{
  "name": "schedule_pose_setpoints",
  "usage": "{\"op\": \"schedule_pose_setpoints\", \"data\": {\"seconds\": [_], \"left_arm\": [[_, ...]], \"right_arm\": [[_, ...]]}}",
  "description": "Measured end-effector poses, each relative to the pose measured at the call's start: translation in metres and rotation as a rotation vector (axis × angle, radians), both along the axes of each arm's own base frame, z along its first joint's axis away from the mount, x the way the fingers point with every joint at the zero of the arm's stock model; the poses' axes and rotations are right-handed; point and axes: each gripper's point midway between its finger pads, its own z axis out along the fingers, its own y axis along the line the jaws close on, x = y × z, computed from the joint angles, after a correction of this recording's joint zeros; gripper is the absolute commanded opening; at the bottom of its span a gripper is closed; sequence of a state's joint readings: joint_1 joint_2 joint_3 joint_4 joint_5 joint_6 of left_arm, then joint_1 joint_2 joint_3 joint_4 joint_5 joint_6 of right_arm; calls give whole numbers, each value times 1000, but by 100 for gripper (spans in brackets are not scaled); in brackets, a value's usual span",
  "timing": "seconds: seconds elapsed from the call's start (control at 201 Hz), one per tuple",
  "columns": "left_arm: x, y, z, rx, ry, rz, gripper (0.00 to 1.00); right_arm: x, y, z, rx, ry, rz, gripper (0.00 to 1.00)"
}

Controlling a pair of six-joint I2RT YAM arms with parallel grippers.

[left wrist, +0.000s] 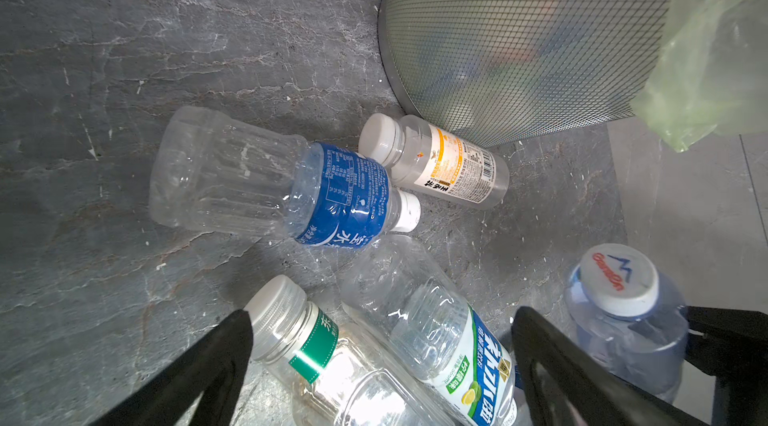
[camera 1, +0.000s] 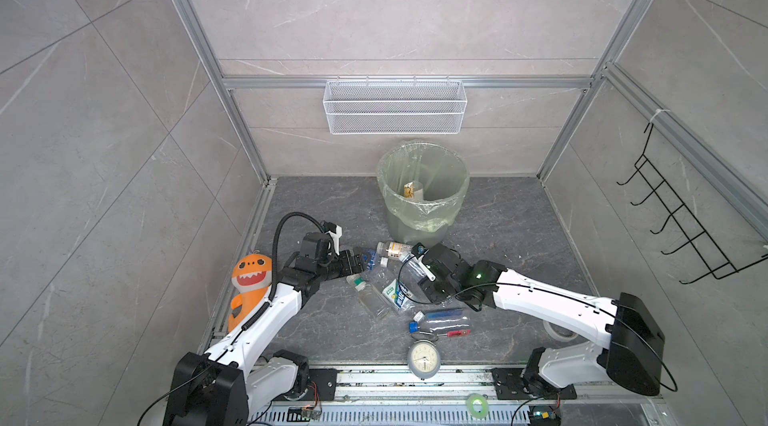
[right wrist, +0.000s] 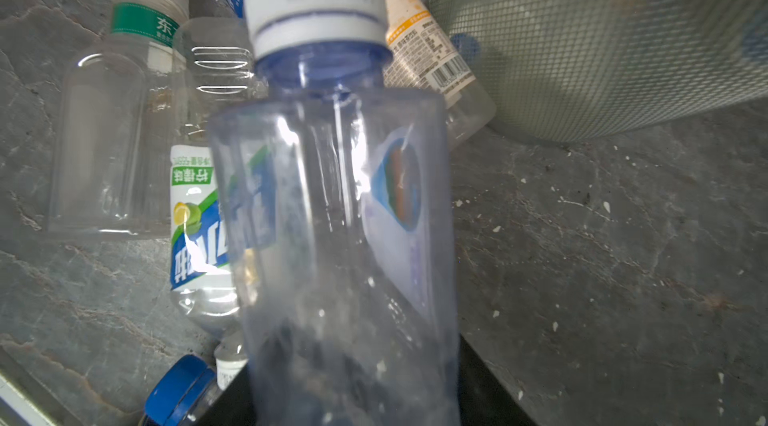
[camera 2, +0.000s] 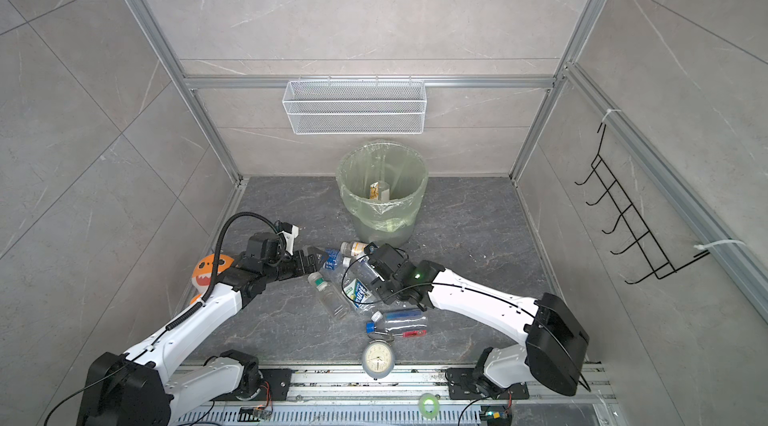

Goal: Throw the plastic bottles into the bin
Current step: 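Close the right gripper on the clear blue-capped bottle, then lift the clear blue-capped bottle over the bin and open the right gripper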

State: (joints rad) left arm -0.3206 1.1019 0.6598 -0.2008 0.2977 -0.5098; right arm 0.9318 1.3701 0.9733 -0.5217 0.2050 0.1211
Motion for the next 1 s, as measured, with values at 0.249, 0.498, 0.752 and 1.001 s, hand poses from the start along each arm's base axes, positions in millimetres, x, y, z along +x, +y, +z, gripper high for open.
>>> {"op": "schedule_pose_setpoints", "data": {"seconds": [0.249,0.498,0.752,1.001], "left_arm": [[0,0,0,0,1,-1,99],[-1,-1,0,-2,3,-10,99],[-2,-2,0,-5,4,-19,99],[-3,-2,-1,-4,7,-19,99]], "right_arm": [[-12,-19,21,87,-65,-25,57],[-19,-35,50,215,-155,-62,56],[-20,-46,75,300,-229,-97,55],[-20,-57,94,348,-283,-138,53]]}}
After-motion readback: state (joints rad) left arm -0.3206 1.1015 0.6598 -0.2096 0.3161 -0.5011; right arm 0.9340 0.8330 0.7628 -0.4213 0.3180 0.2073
